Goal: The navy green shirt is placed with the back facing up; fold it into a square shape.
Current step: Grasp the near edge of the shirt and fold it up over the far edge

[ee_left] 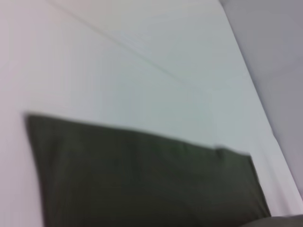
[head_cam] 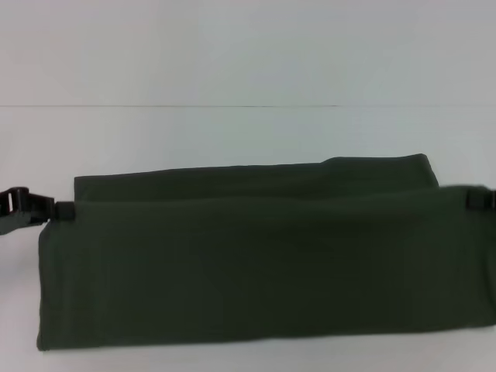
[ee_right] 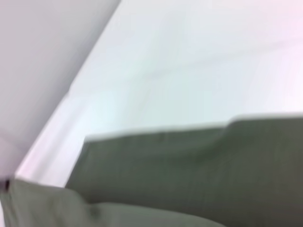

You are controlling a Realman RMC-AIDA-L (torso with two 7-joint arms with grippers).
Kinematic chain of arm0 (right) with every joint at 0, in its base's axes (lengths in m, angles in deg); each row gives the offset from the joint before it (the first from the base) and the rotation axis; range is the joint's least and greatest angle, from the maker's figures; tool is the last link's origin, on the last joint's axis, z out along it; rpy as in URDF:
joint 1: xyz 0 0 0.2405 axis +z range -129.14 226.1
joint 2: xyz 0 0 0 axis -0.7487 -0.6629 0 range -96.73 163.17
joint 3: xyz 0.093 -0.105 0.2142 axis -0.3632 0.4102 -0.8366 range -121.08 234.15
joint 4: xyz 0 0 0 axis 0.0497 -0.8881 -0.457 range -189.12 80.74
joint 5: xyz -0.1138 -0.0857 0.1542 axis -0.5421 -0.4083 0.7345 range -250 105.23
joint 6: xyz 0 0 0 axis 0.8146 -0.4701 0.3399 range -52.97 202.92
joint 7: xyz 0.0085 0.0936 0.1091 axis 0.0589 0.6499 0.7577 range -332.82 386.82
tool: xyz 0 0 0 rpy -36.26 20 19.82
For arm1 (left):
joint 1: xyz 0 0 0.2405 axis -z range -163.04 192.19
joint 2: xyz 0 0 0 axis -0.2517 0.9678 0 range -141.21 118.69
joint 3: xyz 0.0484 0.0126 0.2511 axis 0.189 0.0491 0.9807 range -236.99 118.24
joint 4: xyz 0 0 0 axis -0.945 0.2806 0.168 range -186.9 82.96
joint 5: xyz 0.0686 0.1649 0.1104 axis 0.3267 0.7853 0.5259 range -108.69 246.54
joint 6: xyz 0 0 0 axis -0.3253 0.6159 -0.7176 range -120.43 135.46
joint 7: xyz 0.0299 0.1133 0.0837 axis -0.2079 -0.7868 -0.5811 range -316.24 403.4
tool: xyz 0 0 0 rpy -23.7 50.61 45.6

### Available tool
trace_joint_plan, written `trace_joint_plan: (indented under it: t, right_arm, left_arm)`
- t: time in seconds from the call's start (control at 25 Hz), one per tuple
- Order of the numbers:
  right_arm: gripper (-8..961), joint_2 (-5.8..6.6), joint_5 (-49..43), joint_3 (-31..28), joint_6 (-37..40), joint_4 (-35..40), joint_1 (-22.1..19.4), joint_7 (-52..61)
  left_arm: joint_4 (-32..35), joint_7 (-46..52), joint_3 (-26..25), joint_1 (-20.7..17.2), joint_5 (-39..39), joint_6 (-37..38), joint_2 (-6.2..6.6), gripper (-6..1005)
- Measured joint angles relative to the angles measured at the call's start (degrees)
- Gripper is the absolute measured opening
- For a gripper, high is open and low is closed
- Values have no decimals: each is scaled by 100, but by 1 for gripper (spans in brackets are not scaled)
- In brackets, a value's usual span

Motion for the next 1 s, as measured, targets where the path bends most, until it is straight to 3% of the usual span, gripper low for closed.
trace_joint_plan:
  t: [0.2, 0.44, 0.76, 0.84, 1.0]
  right_arm:
    - [73, -237, 544, 44, -1020, -171, -88, -77]
    - [77, -497, 614, 56, -1688, -179, -15, -261]
    - [82, -538, 1055, 59, -1827, -155, 39, -345]
    - [84, -539, 1159, 59, -1899, -156, 77, -343]
    - [86, -586, 1236, 71, -2278, -219, 191, -339]
  left_arm:
    - [-122, -165, -3, -18, -403, -638, -231, 58]
    - [-130, -428, 4, -35, -902, -1200, -463, 59]
    - [-133, -607, 31, -16, -1197, -1561, -519, 59]
    - [-127, -664, 30, 15, -1200, -1678, -576, 60]
    - [-88, -874, 65, 84, -1209, -2191, -818, 60]
